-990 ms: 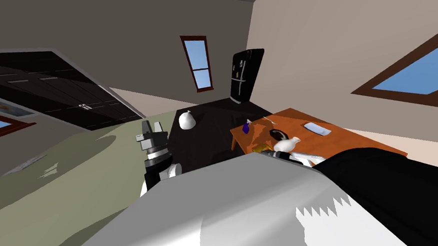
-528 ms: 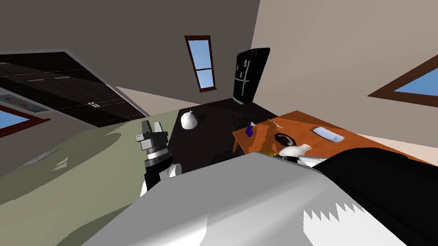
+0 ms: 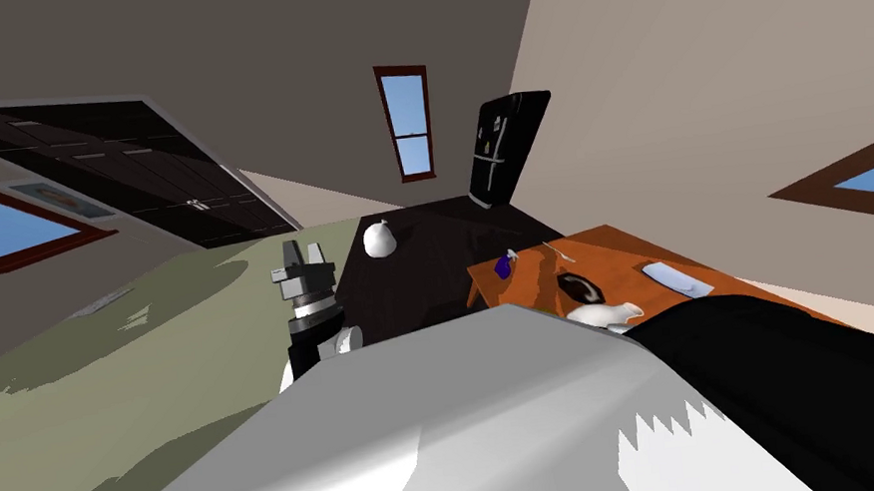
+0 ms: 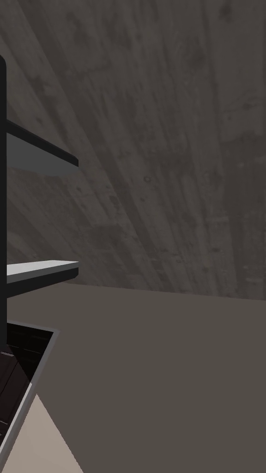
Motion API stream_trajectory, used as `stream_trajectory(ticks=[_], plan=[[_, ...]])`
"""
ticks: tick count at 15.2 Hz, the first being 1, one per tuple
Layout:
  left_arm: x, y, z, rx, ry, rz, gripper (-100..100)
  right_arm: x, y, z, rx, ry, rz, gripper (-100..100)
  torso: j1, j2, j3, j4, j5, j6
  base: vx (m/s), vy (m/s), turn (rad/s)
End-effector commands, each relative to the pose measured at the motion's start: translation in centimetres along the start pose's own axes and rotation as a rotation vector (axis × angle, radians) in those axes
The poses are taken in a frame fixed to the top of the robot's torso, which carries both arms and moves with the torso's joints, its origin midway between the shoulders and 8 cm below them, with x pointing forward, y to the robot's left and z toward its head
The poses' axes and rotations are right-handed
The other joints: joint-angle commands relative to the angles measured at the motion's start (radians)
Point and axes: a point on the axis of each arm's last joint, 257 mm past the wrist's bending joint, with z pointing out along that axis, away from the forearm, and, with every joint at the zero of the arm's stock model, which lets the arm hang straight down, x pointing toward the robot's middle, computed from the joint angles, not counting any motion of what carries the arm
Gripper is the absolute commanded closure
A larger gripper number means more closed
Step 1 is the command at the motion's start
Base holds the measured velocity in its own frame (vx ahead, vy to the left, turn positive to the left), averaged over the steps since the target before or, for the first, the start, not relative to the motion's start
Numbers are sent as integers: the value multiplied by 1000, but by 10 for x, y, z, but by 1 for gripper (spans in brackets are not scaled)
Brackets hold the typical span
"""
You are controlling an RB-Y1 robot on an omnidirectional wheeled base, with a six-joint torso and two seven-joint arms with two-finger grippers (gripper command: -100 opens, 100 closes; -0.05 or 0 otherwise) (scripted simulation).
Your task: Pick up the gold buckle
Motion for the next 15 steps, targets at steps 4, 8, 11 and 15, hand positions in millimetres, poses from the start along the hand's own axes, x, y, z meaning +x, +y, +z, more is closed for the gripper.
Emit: stream_trajectory(ticks=[4,8,11,15], plan=[[0,0,0,0,0,0,0,8,8,17,5,-7,20,-100,-1,3,2,1,0,0,-19,-28,64],[0,0,0,0,0,0,0,6,6,13,4,-6,15,100,1,2,1,1,0,0,-3,-6,8],[0,0,0,0,0,0,0,3,3,6,2,-3,6,100,0,2,1,1,0,0,3,5,-27],[0,0,0,0,0,0,0,-2,-2,-6,-2,4,-7,100,3,1,1,0,2,1,14,31,-82]])
